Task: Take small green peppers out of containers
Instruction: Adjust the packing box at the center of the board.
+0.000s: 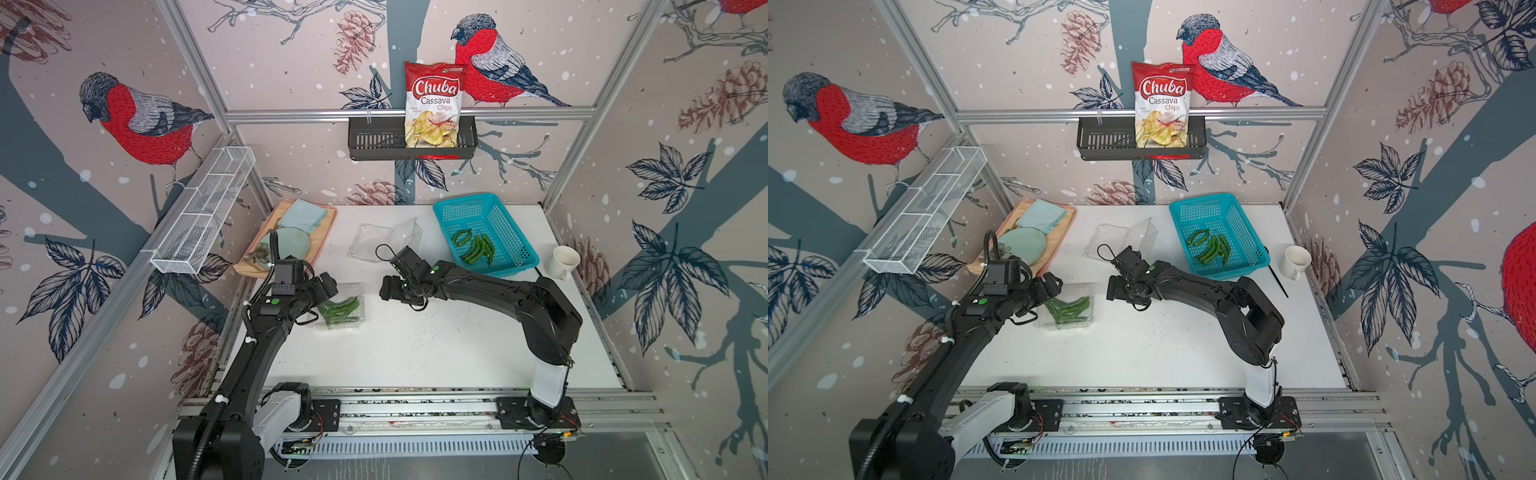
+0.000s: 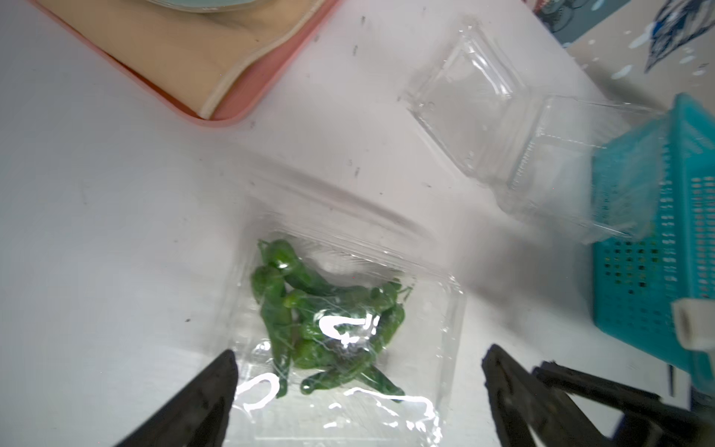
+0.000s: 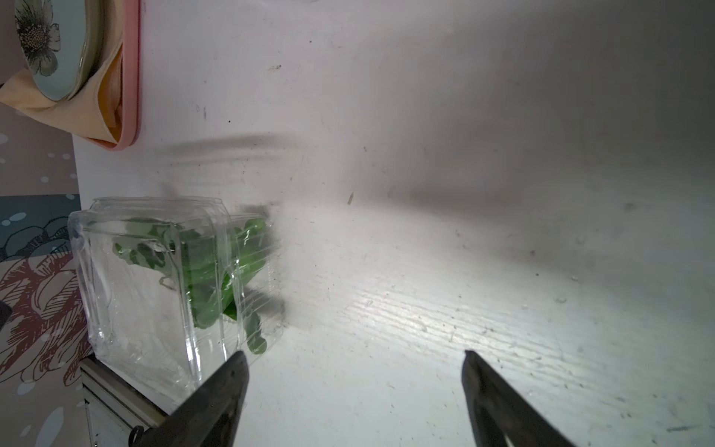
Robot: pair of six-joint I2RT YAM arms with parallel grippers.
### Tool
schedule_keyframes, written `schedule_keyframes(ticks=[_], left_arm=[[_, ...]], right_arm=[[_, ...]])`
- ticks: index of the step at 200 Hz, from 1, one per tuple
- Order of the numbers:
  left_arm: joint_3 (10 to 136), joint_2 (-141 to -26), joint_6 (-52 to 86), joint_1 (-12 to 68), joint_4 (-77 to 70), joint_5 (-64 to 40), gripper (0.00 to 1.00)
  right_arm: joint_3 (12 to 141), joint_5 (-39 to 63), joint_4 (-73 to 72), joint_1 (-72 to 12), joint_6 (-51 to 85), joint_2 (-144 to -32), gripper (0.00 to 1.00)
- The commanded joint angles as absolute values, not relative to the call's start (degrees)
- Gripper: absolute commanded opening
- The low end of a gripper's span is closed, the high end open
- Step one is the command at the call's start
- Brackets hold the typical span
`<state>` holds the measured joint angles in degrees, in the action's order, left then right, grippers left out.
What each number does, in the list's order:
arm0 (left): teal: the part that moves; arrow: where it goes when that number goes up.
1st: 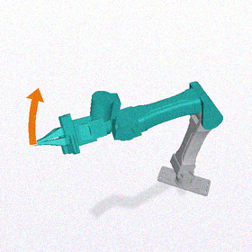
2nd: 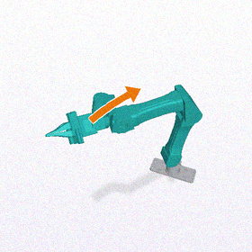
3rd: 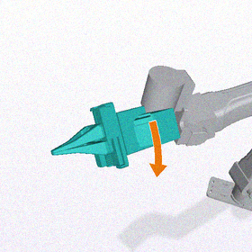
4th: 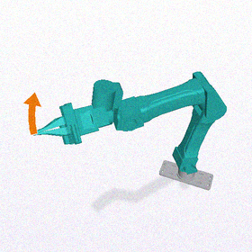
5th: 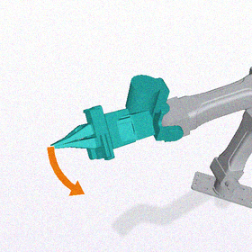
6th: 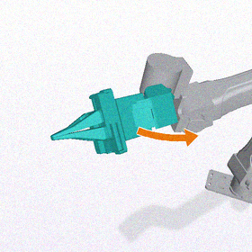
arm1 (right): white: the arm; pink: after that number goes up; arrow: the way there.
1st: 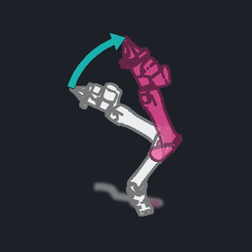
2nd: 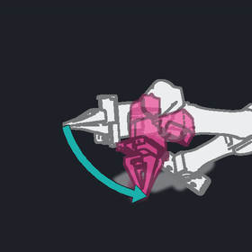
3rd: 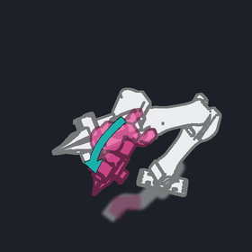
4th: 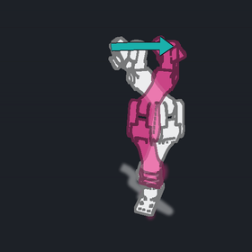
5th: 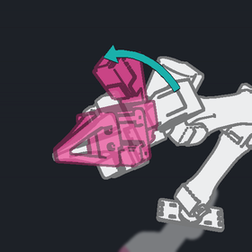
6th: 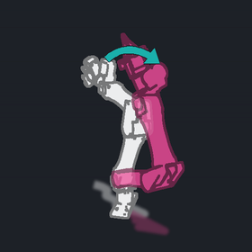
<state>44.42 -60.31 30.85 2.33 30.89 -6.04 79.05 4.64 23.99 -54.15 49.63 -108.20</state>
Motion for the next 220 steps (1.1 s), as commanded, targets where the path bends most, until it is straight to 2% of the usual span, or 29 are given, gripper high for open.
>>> schedule_keyframes(ticks=[1, 33, 90, 146, 177, 199, 220], left_arm=[[45.87, -63.85, 26.40, 2.07, 31.68, 0.80, 0.96], [45.07, -66.89, 24.27, 2.09, 28.40, -1.58, 0.96], [36.89, -62.05, 28.81, 2.82, 19.66, -15.11, 0.96], [33.62, -58.49, 36.91, 14.50, 17.46, -17.18, 0.96], [33.87, -57.47, 35.68, 16.61, 18.24, -21.31, 0.95], [39.08, -58.28, 28.62, 16.61, 27.38, -17.71, 0.95], [44.63, -59.21, 27.14, 16.55, 35.82, -8.55, 0.86]], right_arm=[[78.09, 4.22, 23.74, -54.98, 50.22, -107.45, 0.86], [76.65, 3.84, 23.42, -55.55, 50.93, -106.40, 0.86], [75.35, 3.56, 23.02, -55.63, 51.25, -105.64, 0.86], [74.18, 3.26, 21.84, -52.19, 49.57, -103.27, 0.86], [73.02, 1.49, 23.89, -48.37, 47.10, -99.41, 0.86], [68.91, 1.54, 23.87, -44.98, 45.73, -94.12, 0.86], [63.82, 2.06, 23.49, -42.38, 45.48, -88.90, 0.86]])
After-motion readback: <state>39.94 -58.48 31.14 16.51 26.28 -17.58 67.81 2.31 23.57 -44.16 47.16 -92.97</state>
